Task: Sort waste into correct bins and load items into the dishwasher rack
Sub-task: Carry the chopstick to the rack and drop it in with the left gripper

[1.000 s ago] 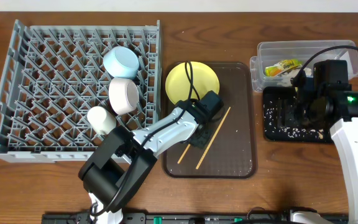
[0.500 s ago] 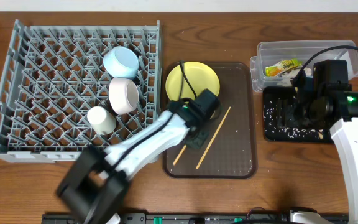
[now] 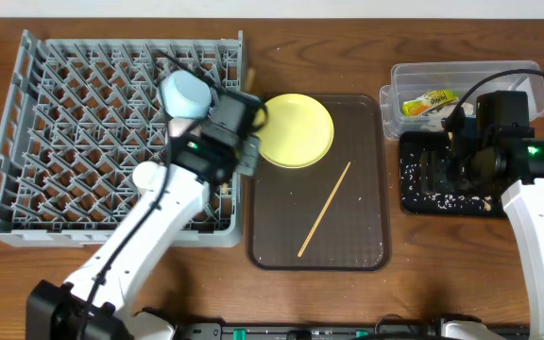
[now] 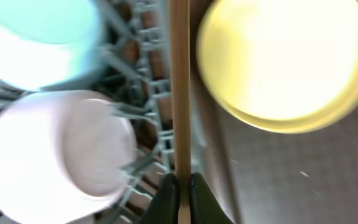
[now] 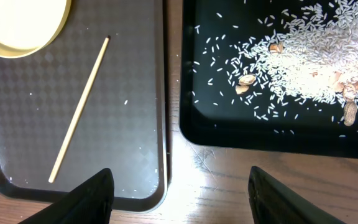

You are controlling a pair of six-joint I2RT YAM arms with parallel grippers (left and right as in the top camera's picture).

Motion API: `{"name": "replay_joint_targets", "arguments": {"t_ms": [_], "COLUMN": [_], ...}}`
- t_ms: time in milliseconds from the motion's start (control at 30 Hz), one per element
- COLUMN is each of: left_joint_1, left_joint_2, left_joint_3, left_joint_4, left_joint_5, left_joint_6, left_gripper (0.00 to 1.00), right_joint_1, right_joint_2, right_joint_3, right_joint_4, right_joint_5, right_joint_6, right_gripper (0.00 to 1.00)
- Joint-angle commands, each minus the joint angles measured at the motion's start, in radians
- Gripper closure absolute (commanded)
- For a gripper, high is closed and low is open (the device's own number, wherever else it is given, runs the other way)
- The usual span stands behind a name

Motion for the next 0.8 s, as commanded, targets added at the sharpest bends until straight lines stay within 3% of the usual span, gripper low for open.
{"name": "replay_joint_targets", "arguments": {"t_ms": [0,533,633,767], "left_joint_1": [0.041,0.057,0.057,0.057], "left_joint_2": [0.038,0.249,0.245,0.23], "left_joint_3": [0.0,0.0,0.0,0.004], "left_joint_4": [0.011,0.066,0.071,0.071], "left_joint_5": [0.016,0.022,0.022,0.022], "left_joint_6": [0.016,0.015,0.016,0.016], "left_gripper": [0.93,0.92,0.73,0.6], "right_joint_1": [0.0,0.0,0.0,0.0], "right_joint_2": [-0.011,-0.011,-0.011,-0.011], "right_joint_3": [0.011,0.011,0.011,0.011], "right_joint_4": [-0.001,-0.009,-0.009,-0.009], "right_joint_5": [0.009,0.01,0.009,0.01], "right_joint_6": [-0.008,-0.008,-0.008,-0.008], "right_gripper": [0.33,0.34,0.34,0.33]}}
